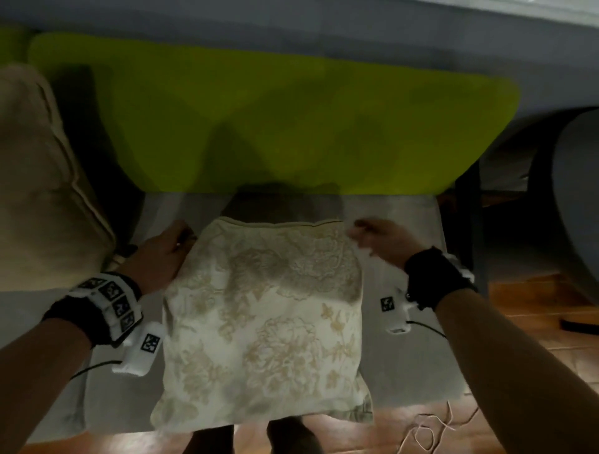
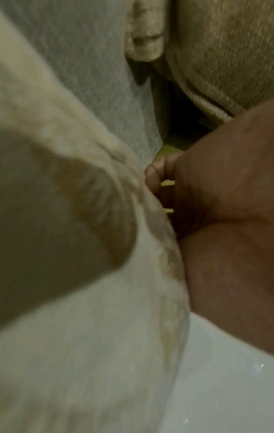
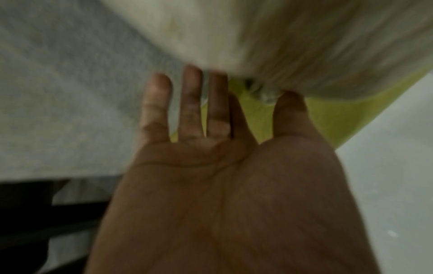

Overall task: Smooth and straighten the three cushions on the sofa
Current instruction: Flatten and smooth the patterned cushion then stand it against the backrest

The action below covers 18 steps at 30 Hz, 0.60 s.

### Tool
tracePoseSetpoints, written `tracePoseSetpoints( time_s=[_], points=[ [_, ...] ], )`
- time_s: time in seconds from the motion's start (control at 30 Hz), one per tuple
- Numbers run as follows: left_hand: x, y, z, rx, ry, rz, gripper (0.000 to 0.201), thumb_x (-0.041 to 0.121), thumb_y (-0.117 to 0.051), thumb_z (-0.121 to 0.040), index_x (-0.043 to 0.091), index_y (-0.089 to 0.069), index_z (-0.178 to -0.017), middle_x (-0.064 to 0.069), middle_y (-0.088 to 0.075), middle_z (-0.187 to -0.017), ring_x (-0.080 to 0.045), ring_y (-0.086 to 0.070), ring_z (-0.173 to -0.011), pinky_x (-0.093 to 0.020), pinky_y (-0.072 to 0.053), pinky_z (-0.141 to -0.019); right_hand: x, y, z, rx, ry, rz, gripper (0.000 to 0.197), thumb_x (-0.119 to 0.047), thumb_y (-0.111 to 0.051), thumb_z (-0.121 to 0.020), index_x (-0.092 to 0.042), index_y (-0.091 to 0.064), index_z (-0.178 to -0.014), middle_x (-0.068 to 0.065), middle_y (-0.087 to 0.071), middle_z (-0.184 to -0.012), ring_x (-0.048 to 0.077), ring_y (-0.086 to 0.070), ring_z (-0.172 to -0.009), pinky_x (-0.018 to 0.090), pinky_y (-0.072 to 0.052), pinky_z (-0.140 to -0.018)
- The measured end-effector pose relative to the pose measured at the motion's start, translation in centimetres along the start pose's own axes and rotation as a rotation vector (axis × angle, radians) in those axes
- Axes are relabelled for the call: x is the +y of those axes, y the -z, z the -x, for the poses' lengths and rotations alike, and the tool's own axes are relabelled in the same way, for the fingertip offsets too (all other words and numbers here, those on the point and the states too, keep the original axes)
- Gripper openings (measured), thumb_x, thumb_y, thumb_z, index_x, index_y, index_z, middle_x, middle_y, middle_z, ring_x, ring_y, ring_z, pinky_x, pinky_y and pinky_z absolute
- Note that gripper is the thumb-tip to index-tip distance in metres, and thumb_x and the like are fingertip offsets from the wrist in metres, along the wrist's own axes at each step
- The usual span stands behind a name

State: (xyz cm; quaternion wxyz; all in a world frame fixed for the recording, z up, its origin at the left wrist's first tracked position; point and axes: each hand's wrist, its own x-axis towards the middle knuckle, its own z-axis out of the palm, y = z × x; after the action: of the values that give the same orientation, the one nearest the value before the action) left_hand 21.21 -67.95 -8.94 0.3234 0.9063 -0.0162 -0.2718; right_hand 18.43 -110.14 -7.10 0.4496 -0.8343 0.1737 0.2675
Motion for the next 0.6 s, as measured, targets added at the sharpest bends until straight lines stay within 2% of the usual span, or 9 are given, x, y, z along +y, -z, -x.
tracePoseSetpoints(
  time_s=[0.03, 0.1, 0.17, 0.23, 0.3, 0.37, 0.47, 0.53, 0.6],
  points=[
    [0.3, -0.2, 0.1, 0.107, 0.039, 0.040, 0.030, 0.054, -0.044, -0.093, 0.024, -0.048, -0.093, -0.006, -0.062, -0.079, -0.027, -0.060, -0.074, -0.034, -0.042, -0.066, -0.4, -1.2, 0.3, -0.118, -0.017, 0.041, 0.009, -0.037, -0.063, -0.100, -0.030, -0.066, -0.104, -0.006, -0.070, -0.100, 0.018, -0.066, -0.094, 0.035, -0.050, -0.087],
    [0.5, -0.4, 0.1, 0.296, 0.134, 0.140, 0.016, 0.036, -0.053, -0.099, 0.021, -0.047, -0.097, -0.007, -0.061, -0.085, -0.025, -0.057, -0.076, -0.030, -0.038, -0.063, -1.1, -3.0, 0.5, -0.170, 0.030, 0.106, 0.014, -0.032, -0.062, -0.101, -0.033, -0.068, -0.089, -0.011, -0.068, -0.091, 0.012, -0.063, -0.087, 0.033, -0.047, -0.084],
    [0.2, 0.1, 0.1, 0.435, 0.169, 0.238, 0.017, 0.025, -0.063, -0.094, 0.019, -0.048, -0.099, -0.006, -0.057, -0.089, -0.024, -0.055, -0.082, -0.029, -0.039, -0.069, -0.9, -3.2, 0.1, -0.070, 0.022, 0.001, 0.016, -0.027, -0.072, -0.095, -0.032, -0.073, -0.079, -0.005, -0.072, -0.085, 0.022, -0.069, -0.088, 0.045, -0.055, -0.086],
    [-0.4, 1.0, 0.0, 0.498, 0.160, 0.352, 0.027, 0.017, -0.072, -0.087, 0.017, -0.048, -0.098, 0.000, -0.058, -0.083, -0.021, -0.057, -0.076, -0.029, -0.043, -0.069, -0.6, -2.5, -0.5, 0.043, -0.023, -0.129, 0.008, -0.025, -0.075, -0.092, -0.025, -0.074, -0.085, 0.004, -0.073, -0.088, 0.034, -0.071, -0.096, 0.052, -0.059, -0.090],
    [-0.5, 2.0, 0.0, 0.447, 0.197, 0.428, 0.035, 0.018, -0.078, -0.082, 0.022, -0.049, -0.100, 0.001, -0.061, -0.083, -0.015, -0.056, -0.066, -0.029, -0.044, -0.061, -0.8, -2.0, -1.1, 0.110, 0.003, -0.086, 0.008, -0.024, -0.068, -0.098, -0.017, -0.067, -0.095, 0.003, -0.068, -0.091, 0.035, -0.068, -0.096, 0.050, -0.059, -0.089],
    [-0.6, 2.4, -0.2, 0.247, 0.264, 0.425, 0.036, 0.025, -0.076, -0.084, 0.025, -0.051, -0.109, -0.002, -0.063, -0.089, -0.017, -0.056, -0.066, -0.031, -0.045, -0.061, -1.0, -2.4, -1.4, 0.173, 0.078, 0.118, 0.013, -0.030, -0.059, -0.102, -0.017, -0.058, -0.100, 0.004, -0.063, -0.091, 0.032, -0.063, -0.092, 0.046, -0.055, -0.082],
    [0.1, 2.6, 0.4, -0.099, 0.254, 0.173, 0.051, 0.050, -0.067, -0.073, 0.013, -0.062, -0.107, -0.011, -0.068, -0.097, -0.030, -0.064, -0.086, -0.042, -0.052, -0.077, -1.1, -3.7, -1.5, 0.226, 0.137, 0.208, 0.019, -0.032, -0.060, -0.102, -0.016, -0.051, -0.096, 0.002, -0.057, -0.081, 0.027, -0.056, -0.078, 0.036, -0.045, -0.070],
    [0.6, 2.4, 0.7, -0.110, 0.212, 0.100, 0.065, 0.058, -0.059, -0.060, 0.011, -0.066, -0.105, -0.014, -0.067, -0.108, -0.032, -0.063, -0.103, -0.044, -0.048, -0.087, -0.6, -4.1, -1.7, 0.227, 0.048, -0.028, 0.015, -0.024, -0.069, -0.096, -0.020, -0.055, -0.094, 0.002, -0.061, -0.089, 0.022, -0.057, -0.079, 0.036, -0.048, -0.069],
    [1.1, 2.3, 1.1, -0.009, 0.212, 0.173, 0.039, 0.051, -0.062, -0.060, 0.028, -0.058, -0.092, -0.006, -0.061, -0.099, -0.020, -0.054, -0.099, -0.035, -0.043, -0.078, 0.0, -3.8, -1.6, 0.164, -0.033, -0.404, 0.019, 0.000, -0.067, -0.093, -0.018, -0.059, -0.094, 0.007, -0.062, -0.096, 0.021, -0.060, -0.077, 0.032, -0.052, -0.062]
  ],
)
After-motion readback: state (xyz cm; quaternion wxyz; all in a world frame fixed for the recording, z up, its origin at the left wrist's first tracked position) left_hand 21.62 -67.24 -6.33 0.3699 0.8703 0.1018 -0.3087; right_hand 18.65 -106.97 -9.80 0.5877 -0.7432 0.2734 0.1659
